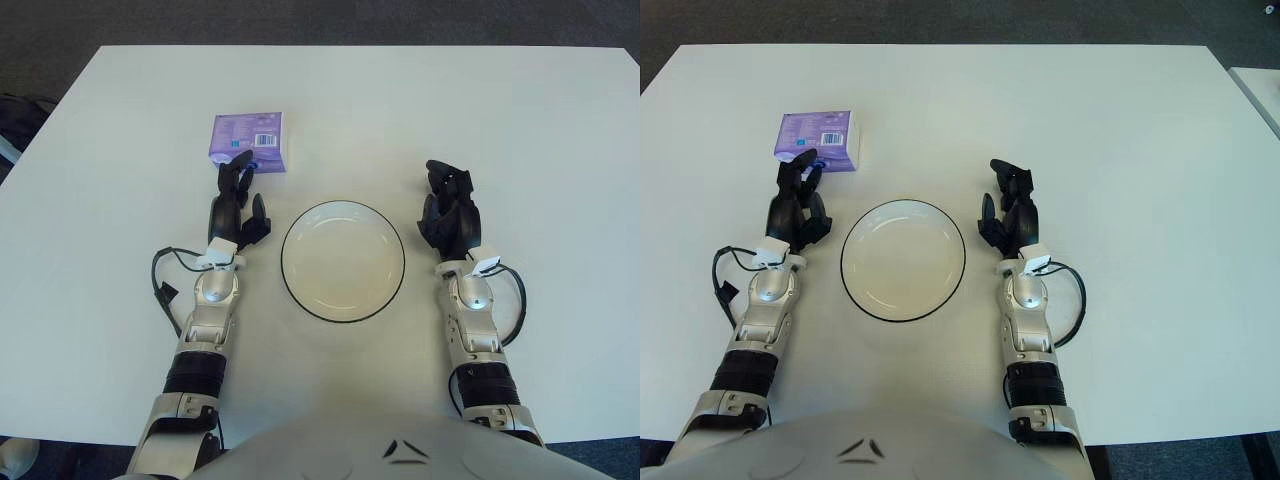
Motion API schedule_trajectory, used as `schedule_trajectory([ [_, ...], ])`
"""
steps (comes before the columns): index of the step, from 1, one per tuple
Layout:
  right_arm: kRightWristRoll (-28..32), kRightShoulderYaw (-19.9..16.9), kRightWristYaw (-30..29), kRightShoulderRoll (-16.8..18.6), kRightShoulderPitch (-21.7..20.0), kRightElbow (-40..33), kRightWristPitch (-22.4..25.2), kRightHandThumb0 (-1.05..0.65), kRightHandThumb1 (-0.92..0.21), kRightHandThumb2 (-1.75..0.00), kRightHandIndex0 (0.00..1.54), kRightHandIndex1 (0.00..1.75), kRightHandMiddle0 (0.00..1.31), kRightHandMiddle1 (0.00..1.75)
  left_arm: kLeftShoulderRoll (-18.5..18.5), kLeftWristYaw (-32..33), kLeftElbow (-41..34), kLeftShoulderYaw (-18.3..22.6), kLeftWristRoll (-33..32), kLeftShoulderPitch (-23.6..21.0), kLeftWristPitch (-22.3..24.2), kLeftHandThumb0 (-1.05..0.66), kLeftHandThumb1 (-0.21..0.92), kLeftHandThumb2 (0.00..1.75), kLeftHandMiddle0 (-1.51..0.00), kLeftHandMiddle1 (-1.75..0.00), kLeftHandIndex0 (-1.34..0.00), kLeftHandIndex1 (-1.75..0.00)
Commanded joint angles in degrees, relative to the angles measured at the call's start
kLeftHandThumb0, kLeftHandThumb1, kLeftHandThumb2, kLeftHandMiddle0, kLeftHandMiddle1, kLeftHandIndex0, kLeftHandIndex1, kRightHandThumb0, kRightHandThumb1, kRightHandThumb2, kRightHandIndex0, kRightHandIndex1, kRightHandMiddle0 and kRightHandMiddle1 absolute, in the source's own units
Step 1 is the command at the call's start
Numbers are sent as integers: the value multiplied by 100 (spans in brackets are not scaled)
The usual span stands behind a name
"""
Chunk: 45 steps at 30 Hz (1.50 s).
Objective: Put the tissue paper into the plate.
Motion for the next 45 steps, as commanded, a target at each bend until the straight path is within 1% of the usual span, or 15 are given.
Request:
schedule_trajectory([
  [1, -10, -15, -53, 13, 306, 211, 286, -53, -92, -66, 39, 41, 1, 103, -71, -29, 461, -36, 10, 505, 137, -72, 92, 86, -38, 0, 0, -78],
  [16, -56, 35, -116, 75, 342, 179, 284, -53, -92, -65, 37, 41, 1, 103, -1, -62, 340, 8, 0, 597, 137, -70, 92, 88, -39, -1, 0, -78],
  [22, -100, 71, -154, 104, 365, 153, 310, -54, -92, -67, 38, 41, 2, 104, 31, -88, -226, 59, -33, 886, 166, -68, 92, 89, -41, -2, 0, -79],
  [23, -103, 74, -158, 109, 367, 156, 307, -54, -92, -67, 38, 41, 2, 104, 54, -114, -521, 86, -49, 989, 240, -68, 92, 89, -41, -2, 0, -79],
  [26, -116, 84, -172, 134, 372, 179, 291, -53, -92, -66, 39, 42, 2, 104, 154, -185, -1228, 210, -92, 1182, 461, -67, 92, 90, -42, -2, 0, -79],
  [30, -109, 101, -172, 161, 359, 244, 253, -52, -92, -65, 39, 43, 2, 105, 336, -246, -1769, 449, -69, 1298, 722, -66, 92, 91, -42, -2, 0, -79],
  [36, -89, 115, -172, 192, 328, 328, 198, -51, -92, -63, 38, 43, 1, 105, 544, -325, -2025, 724, -79, 1333, 874, -65, 92, 92, -41, -2, 0, -79],
  [41, -71, 119, -169, 220, 271, 424, 182, -52, -92, -63, 37, 42, 0, 104, 844, -299, -1965, 1063, -75, 1176, 705, -64, 92, 93, -39, 0, 0, -77],
  [45, -55, 119, -152, 234, 226, 506, 154, -52, -92, -63, 36, 41, 1, 104, 1149, -236, -1807, 1361, -14, 907, 342, -65, 92, 93, -37, 0, 0, -74],
])
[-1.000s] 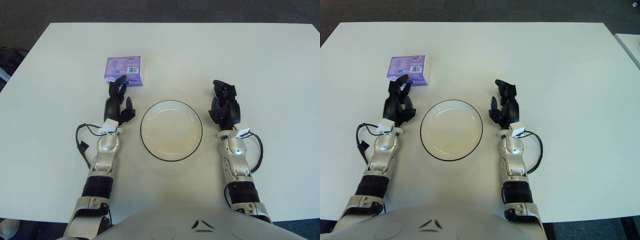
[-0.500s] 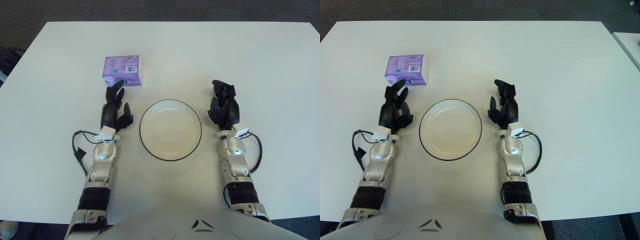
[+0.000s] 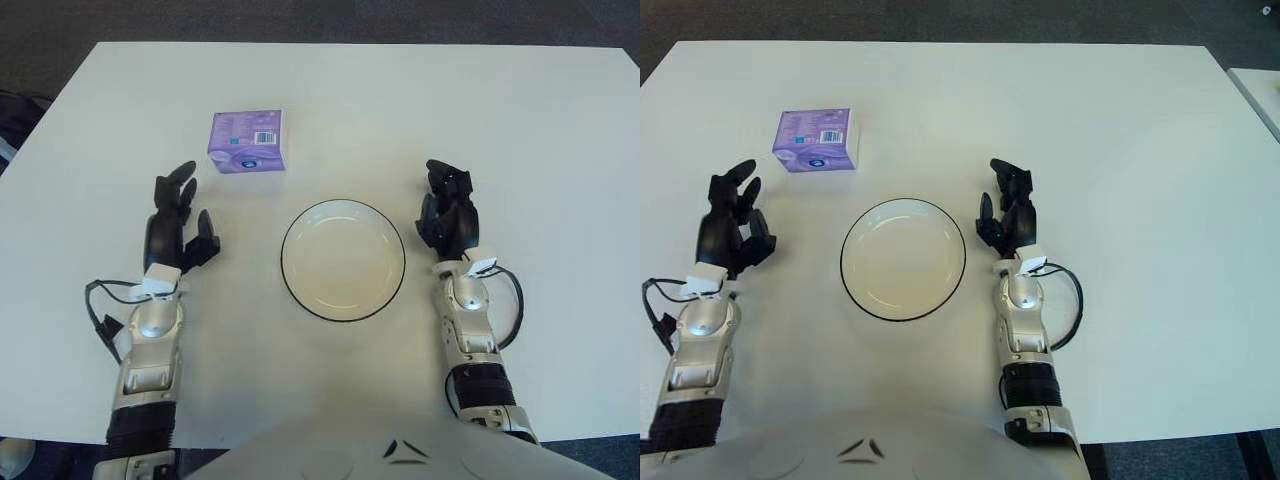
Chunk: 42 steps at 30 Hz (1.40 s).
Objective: Put the tissue paper into the plate.
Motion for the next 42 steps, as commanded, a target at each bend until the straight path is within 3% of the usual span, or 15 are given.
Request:
schedule_trajectory([
  [1, 72, 1, -4, 68, 249, 398, 212, -52, -92, -63, 36, 41, 1, 104, 332, 40, 88, 327, 52, -216, -391, -65, 92, 93, -36, 0, 0, -74],
  [9, 139, -19, 22, 104, 164, 554, 180, -51, -92, -62, 35, 40, 0, 104, 838, -55, 102, 875, 26, -277, -810, -56, 92, 87, -36, 0, 0, -74],
  [20, 173, -28, 21, 120, 52, 743, 123, -51, -92, -62, 35, 39, 0, 103, 946, 75, -34, 968, 321, -437, -786, -52, 92, 84, -30, 0, 0, -69],
  [22, 178, -30, 15, 125, 23, 789, 108, -51, -92, -63, 36, 39, 1, 103, 988, 183, -7, 990, 584, -473, -763, -53, 92, 83, -30, 0, 0, -69],
  [26, 180, -29, -3, 127, -27, 872, 67, -51, -92, -63, 36, 39, 1, 103, 1065, 411, -179, 768, 1510, -977, -114, -56, 92, 81, -30, 0, 0, -69],
  [30, 175, -32, -19, 127, -65, 933, 45, -51, -92, -63, 36, 38, 1, 103, 1102, 492, -197, 583, 2005, -1291, 223, -58, 92, 79, -31, -1, 0, -69],
  [36, 183, -33, -6, 104, -131, 1033, 25, -52, -92, -66, 38, 39, 1, 104, 1703, 353, -238, 350, 3037, -1376, 484, -65, 92, 76, -32, -1, 0, -68],
  [42, 198, -41, -14, 116, -179, 1127, -11, -51, -92, -67, 39, 39, 1, 105, 2284, 33, -270, 69, 3539, -1692, 577, -68, 92, 74, -31, 0, 0, -62],
])
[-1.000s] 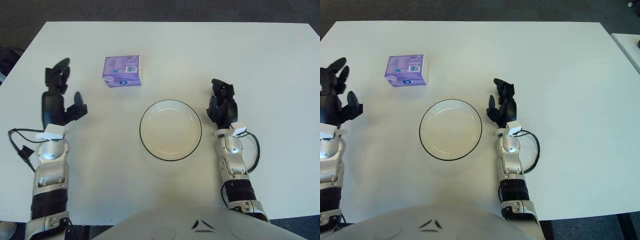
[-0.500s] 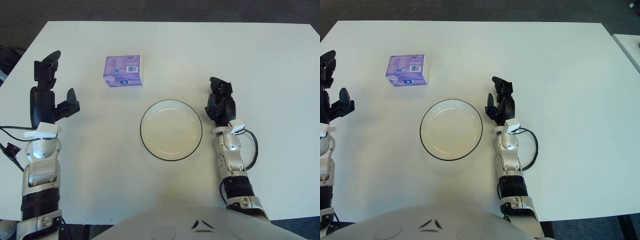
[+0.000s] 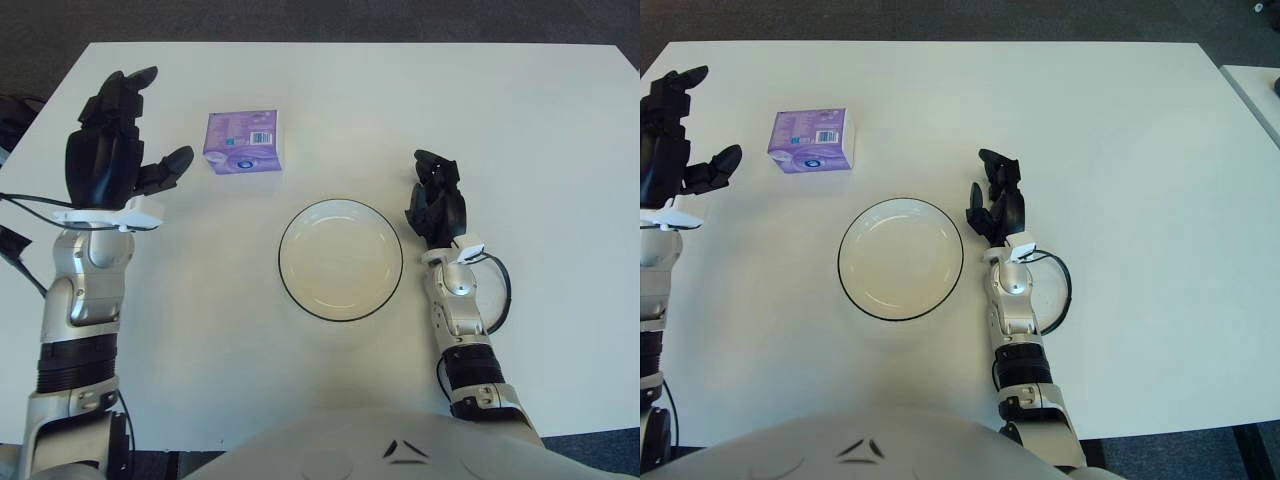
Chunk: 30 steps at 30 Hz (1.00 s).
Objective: Put the tissue paper into the plate.
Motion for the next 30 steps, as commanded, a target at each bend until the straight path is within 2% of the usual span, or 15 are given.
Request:
schedule_trajectory([
  [1, 59, -45, -31, 75, 328, 511, 250, -51, -92, -67, 39, 39, 1, 105, 453, -172, -39, -155, 282, -171, -1, -68, 92, 75, -31, 0, 0, -61],
  [9, 50, -47, -37, 68, 293, 614, 247, -52, -92, -69, 40, 40, 3, 108, 1046, -379, 199, -389, 375, -626, -94, -68, 92, 78, -26, 0, 0, -48],
  [13, 48, -53, -43, 66, 265, 652, 234, -52, -92, -69, 40, 41, 4, 109, 1136, -435, 223, -550, 470, -763, -43, -67, 92, 78, -24, 0, 0, -46],
  [19, 44, -62, -43, 56, 219, 690, 254, -52, -92, -68, 41, 41, 4, 109, 1086, -582, 446, -975, 588, -1354, 87, -67, 92, 75, -22, 0, 0, -44],
  [27, 47, -68, -43, 53, 187, 710, 233, -50, -92, -68, 41, 41, 5, 110, 1314, -835, 648, -1192, 487, -1597, -124, -70, 92, 75, -19, 0, 0, -43],
  [30, 34, -71, -63, 60, 168, 733, 206, -50, -92, -67, 41, 41, 5, 110, 1425, -928, 932, -1357, 561, -1847, -236, -72, 92, 79, -19, 0, 0, -42],
])
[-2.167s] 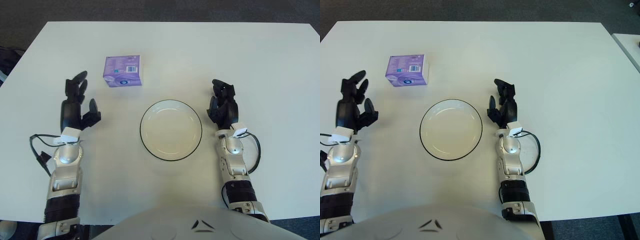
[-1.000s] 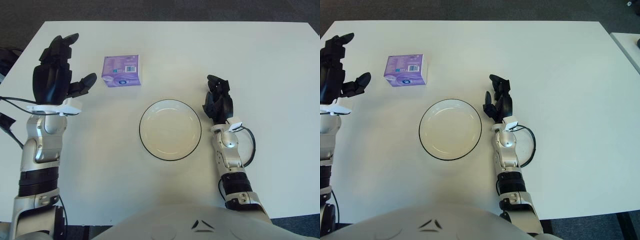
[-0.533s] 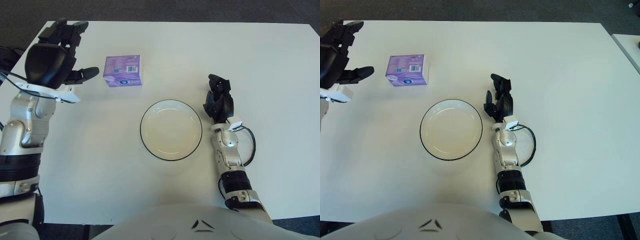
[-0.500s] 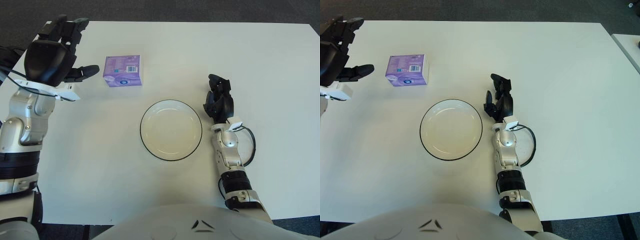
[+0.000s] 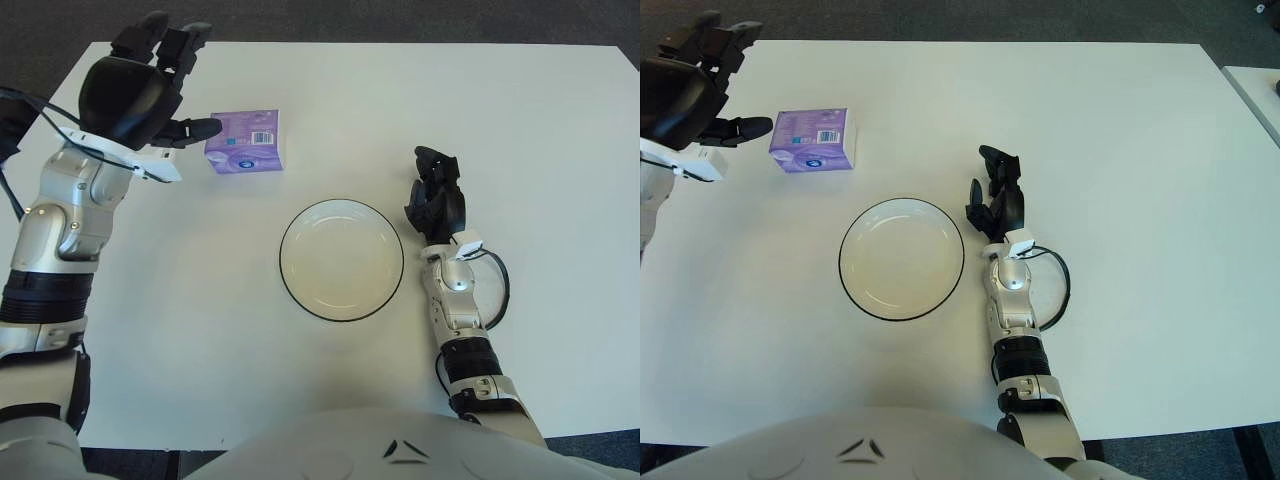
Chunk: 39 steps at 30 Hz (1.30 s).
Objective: Put the tissue paper into the plate.
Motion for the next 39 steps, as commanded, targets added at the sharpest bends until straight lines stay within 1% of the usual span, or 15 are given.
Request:
schedule_trajectory([
  [1, 28, -53, -66, 63, 344, 482, 241, -50, -92, -67, 41, 41, 5, 110, 236, -116, 393, -195, 61, -317, -134, -72, 92, 79, -19, 0, 0, -41],
  [4, 15, -50, -88, 60, 325, 498, 253, -50, -92, -67, 41, 41, 4, 109, 263, -132, 737, -358, 51, -549, -252, -75, 92, 82, -20, -1, 0, -42],
  [9, -1, -43, -106, 42, 307, 533, 259, -51, -92, -67, 40, 41, 2, 108, 336, -283, 857, -460, -74, -639, -364, -78, 92, 83, -20, -1, 0, -43],
  [13, -29, -47, -123, 18, 269, 595, 242, -53, -92, -68, 40, 41, 2, 108, 245, -477, 1085, -677, -133, -766, -428, -79, 92, 82, -20, -1, 0, -45],
  [17, -33, -58, -124, -3, 226, 653, 221, -55, -92, -70, 40, 41, 3, 109, 60, -275, 1594, -1038, 102, -1027, -530, -81, 92, 82, -21, -1, 0, -51],
  [20, -39, -64, -119, -14, 202, 665, 216, -55, -92, -71, 40, 41, 3, 109, -91, 113, 2446, -1489, 505, -1462, -692, -82, 92, 84, -23, -1, 0, -55],
  [21, -36, -65, -113, -15, 198, 661, 215, -55, -92, -71, 40, 41, 3, 109, -166, 378, 3070, -1701, 683, -1722, -802, -83, 92, 84, -23, -2, 0, -56],
  [23, -21, -70, -101, -11, 190, 654, 209, -54, -92, -72, 40, 41, 3, 109, -267, 796, 3995, -2001, 906, -2083, -999, -84, 92, 85, -23, -2, 0, -58],
  [24, -12, -73, -95, -8, 185, 653, 204, -53, -92, -71, 40, 41, 3, 109, -304, 957, 4328, -2116, 979, -2211, -1083, -85, 92, 85, -23, -2, 0, -58],
  [28, 32, -88, -86, 13, 181, 624, 219, -51, -92, -70, 40, 41, 2, 109, -249, 970, 4520, -2270, 909, -2335, -1451, -88, 92, 84, -24, -2, 0, -59],
  [33, 29, -101, -83, 3, 198, 609, 225, -52, -92, -70, 40, 42, 2, 108, -234, 781, 4888, -2491, 763, -2542, -1901, -92, 92, 83, -25, -2, 0, -60],
  [39, 29, -129, -109, 20, 200, 602, 242, -50, -92, -68, 40, 42, 3, 109, -279, 403, 5247, -2704, 676, -2781, -2168, -96, 92, 79, -24, -1, 0, -57],
])
